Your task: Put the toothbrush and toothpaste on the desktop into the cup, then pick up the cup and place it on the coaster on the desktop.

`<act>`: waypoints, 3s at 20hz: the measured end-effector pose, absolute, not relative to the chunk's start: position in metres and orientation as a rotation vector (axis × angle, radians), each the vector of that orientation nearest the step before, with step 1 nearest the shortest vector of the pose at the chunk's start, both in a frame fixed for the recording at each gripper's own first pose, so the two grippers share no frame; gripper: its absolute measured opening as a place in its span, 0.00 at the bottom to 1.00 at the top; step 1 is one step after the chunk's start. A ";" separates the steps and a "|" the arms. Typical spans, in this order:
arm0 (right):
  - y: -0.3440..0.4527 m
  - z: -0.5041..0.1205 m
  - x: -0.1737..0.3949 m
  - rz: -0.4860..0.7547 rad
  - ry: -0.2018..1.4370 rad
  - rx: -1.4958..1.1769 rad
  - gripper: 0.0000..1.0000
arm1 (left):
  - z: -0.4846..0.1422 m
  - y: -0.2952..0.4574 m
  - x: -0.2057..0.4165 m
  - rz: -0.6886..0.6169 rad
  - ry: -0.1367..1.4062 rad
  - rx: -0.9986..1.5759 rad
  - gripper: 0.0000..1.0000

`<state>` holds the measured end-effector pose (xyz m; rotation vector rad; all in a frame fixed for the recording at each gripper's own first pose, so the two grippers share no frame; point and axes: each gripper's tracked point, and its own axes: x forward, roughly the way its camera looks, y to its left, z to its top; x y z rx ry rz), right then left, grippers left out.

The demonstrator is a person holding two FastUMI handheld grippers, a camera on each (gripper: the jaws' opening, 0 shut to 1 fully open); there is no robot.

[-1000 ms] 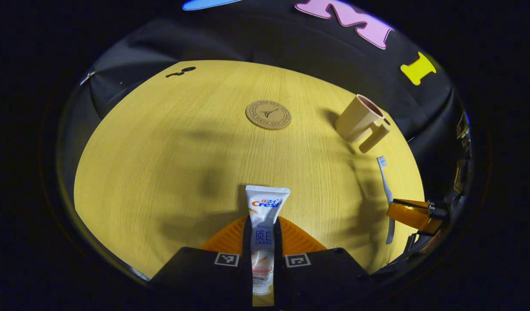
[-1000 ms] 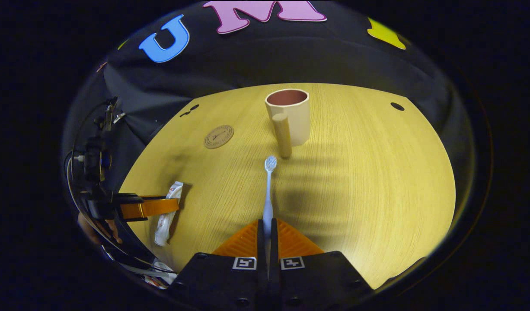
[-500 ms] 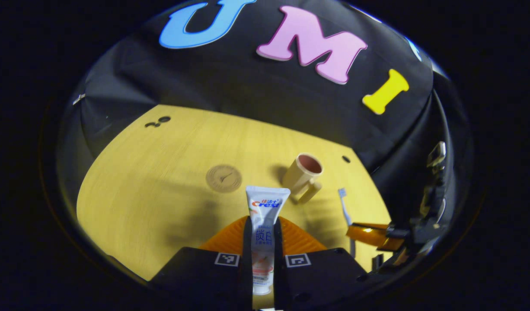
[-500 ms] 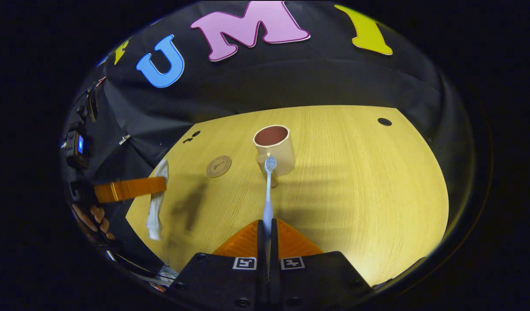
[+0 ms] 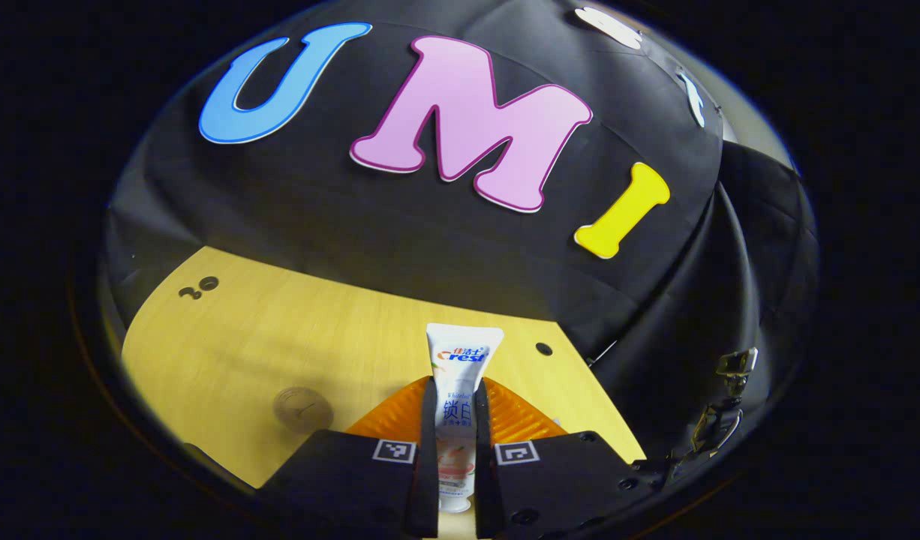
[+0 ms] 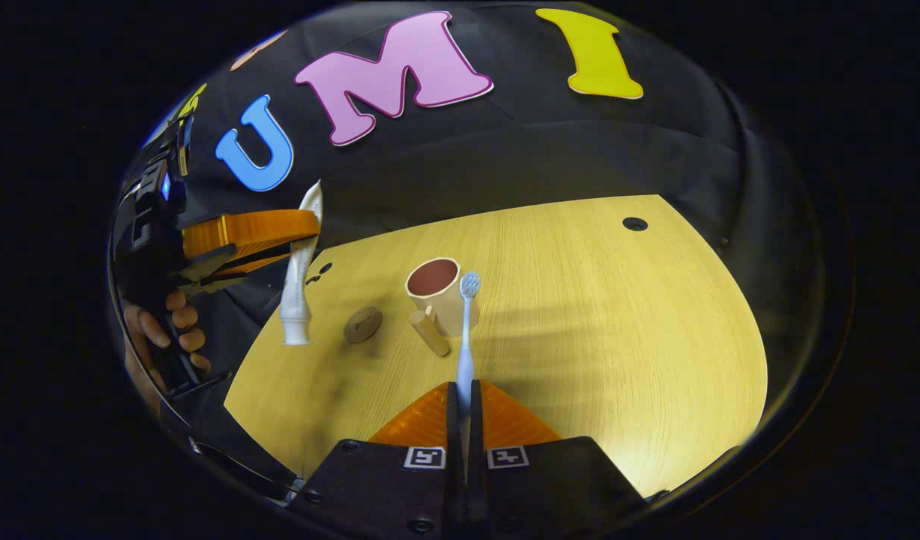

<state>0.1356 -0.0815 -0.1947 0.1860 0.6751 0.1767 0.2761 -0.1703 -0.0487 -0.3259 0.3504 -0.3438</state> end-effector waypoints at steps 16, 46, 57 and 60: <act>-0.100 -0.191 0.189 0.167 0.606 0.170 0.05 | -0.070 -0.230 0.392 -0.521 0.075 -0.323 0.24; -0.027 -0.135 0.283 0.281 0.250 0.242 0.05 | -0.080 -0.072 0.303 -0.224 -0.117 -0.425 0.97; 0.005 -0.139 0.313 0.320 0.012 0.215 0.05 | -0.105 -0.045 0.264 -0.173 -0.096 -0.509 0.97; 0.007 -0.138 0.315 0.324 -0.055 0.159 0.05 | -0.106 -0.057 0.268 -0.202 -0.095 -0.502 0.97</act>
